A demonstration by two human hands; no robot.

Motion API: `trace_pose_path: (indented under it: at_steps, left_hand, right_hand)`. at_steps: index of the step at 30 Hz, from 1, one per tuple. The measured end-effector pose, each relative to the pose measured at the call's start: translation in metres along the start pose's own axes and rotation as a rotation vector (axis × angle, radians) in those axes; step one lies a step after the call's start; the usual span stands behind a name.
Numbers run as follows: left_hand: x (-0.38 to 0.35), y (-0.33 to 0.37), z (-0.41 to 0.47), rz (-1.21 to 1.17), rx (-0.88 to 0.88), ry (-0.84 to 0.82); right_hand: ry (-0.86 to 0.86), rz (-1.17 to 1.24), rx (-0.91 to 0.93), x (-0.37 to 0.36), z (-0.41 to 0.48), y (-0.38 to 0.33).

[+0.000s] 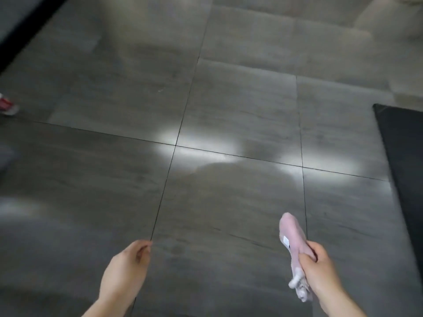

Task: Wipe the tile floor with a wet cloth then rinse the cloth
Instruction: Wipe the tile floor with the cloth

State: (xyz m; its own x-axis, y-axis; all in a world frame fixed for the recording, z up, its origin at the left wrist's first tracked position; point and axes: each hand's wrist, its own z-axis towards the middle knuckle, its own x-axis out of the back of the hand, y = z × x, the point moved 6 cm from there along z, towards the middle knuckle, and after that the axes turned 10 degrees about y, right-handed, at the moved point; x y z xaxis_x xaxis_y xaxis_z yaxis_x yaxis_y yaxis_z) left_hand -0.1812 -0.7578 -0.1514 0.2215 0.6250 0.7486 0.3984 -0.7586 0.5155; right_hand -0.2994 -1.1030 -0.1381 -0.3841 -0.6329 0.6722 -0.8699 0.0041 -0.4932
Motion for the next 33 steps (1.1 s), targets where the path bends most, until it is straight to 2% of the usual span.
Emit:
trace_pose_path:
  at_steps: [4,8,11,15,21,27,33]
  left_hand:
    - [0.104,0.049,-0.027,-0.082,0.048,-0.025]
    - [0.203,0.081,-0.036,-0.185,0.042,-0.029]
    - [0.263,0.1,-0.018,-0.187,-0.001,0.02]
    - [0.316,0.129,0.044,-0.154,-0.033,0.114]
    - [0.325,0.181,0.185,-0.086,-0.031,0.198]
    - [0.287,0.212,0.378,-0.031,0.032,0.228]
    - [0.219,0.196,0.546,0.138,-0.158,0.151]
  right_hand:
    - [-0.043,-0.051,0.037,0.037,-0.078,-0.068]
    - [-0.071,-0.065,0.055,0.04,-0.16,-0.132]
    - [-0.096,-0.037,0.075,0.025,-0.197,-0.179]
    - [-0.158,-0.089,0.218,-0.009,-0.194,-0.261]
    - [-0.223,-0.12,0.275,-0.079,-0.117,-0.386]
    - [-0.2,-0.271,0.344,-0.208,0.012,-0.51]
    - [-0.116,-0.306,0.434,-0.361,0.116,-0.579]
